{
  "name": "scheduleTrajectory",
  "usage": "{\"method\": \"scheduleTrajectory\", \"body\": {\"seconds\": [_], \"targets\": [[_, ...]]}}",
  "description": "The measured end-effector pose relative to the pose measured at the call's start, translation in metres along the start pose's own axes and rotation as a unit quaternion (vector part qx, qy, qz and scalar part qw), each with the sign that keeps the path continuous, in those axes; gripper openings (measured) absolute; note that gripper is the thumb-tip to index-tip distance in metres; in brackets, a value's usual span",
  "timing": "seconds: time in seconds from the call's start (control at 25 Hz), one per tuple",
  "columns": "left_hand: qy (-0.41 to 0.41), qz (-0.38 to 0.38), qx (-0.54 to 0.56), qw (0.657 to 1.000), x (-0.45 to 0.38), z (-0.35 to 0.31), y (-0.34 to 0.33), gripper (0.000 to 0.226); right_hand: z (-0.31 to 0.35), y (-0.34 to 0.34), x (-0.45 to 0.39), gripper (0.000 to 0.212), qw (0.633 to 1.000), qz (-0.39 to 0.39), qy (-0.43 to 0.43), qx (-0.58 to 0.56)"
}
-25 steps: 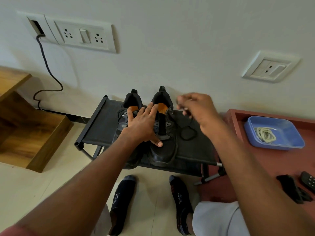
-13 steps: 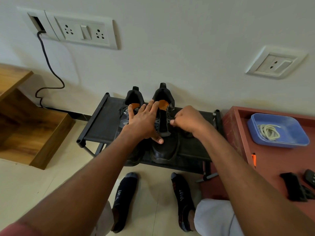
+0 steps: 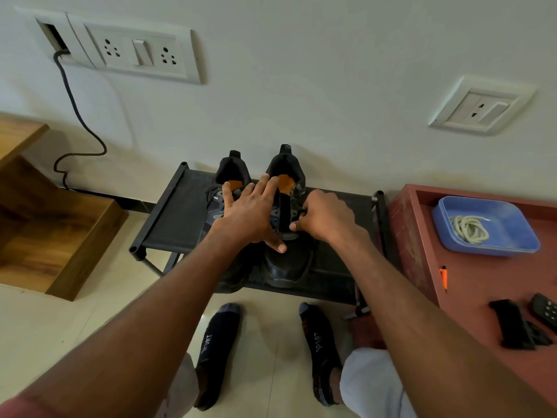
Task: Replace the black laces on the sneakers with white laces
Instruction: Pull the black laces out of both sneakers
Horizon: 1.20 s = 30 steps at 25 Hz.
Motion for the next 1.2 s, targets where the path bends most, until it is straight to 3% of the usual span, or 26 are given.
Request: {"method": "scheduleTrajectory", "body": {"seconds": [0.16, 0.32, 0.44, 0.48, 0.56, 0.6, 0.64, 0.76, 0.8, 0.88, 1.0, 1.2], "targets": [[0.002, 0.001, 0.006, 1.0, -0.001, 0.0, 0.0, 0.152, -0.002, 0.001, 0.001, 0.042, 0.999, 0.031, 0.002, 0.018], [0.004, -0.002, 0.02, 1.0, -0.001, -0.005, 0.0, 0.151, 0.0, 0.002, -0.002, 0.027, 0.999, 0.027, 0.015, 0.021], [0.007, -0.001, 0.027, 1.0, 0.0, -0.005, 0.0, 0.15, -0.005, -0.001, -0.005, 0.013, 0.991, 0.085, -0.037, -0.092], [0.006, -0.001, 0.029, 1.0, 0.0, -0.004, 0.0, 0.15, -0.01, 0.001, -0.004, 0.012, 0.973, 0.111, -0.078, -0.184], [0.005, -0.001, 0.032, 0.999, 0.0, -0.004, 0.0, 0.15, -0.02, 0.003, -0.001, 0.013, 0.893, 0.168, -0.165, -0.383], [0.004, 0.0, 0.034, 0.999, 0.0, -0.003, 0.0, 0.15, -0.025, 0.003, -0.001, 0.012, 0.858, 0.183, -0.191, -0.441], [0.003, 0.0, 0.037, 0.999, -0.001, -0.003, 0.0, 0.15, -0.028, 0.006, 0.0, 0.012, 0.846, 0.183, -0.198, -0.46], [-0.002, 0.004, 0.031, 1.0, -0.001, -0.004, 0.0, 0.151, -0.025, 0.016, -0.004, 0.015, 0.95, 0.094, -0.111, -0.278], [-0.002, 0.006, 0.029, 1.0, -0.001, -0.003, 0.0, 0.151, -0.019, 0.013, -0.002, 0.018, 0.965, 0.099, -0.079, -0.23], [-0.002, 0.005, 0.028, 1.0, -0.001, -0.003, 0.0, 0.152, -0.008, 0.001, 0.004, 0.027, 0.981, 0.119, -0.039, -0.149], [-0.001, 0.01, 0.027, 1.0, -0.001, -0.005, 0.0, 0.151, 0.002, -0.003, 0.003, 0.034, 0.998, 0.049, 0.006, -0.039], [0.005, 0.01, 0.03, 0.999, 0.0, -0.008, 0.002, 0.15, 0.001, -0.003, 0.002, 0.025, 0.996, 0.086, 0.02, -0.031]]}}
Point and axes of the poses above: each hand's wrist, its own x-axis away from the middle knuckle, its own y-axis out of the back of the hand, z = x × y, the point moved 7 cm from there along -x, towards the middle knuckle, and after that the axes turned 13 degrees about -y, right-handed, at the moved point
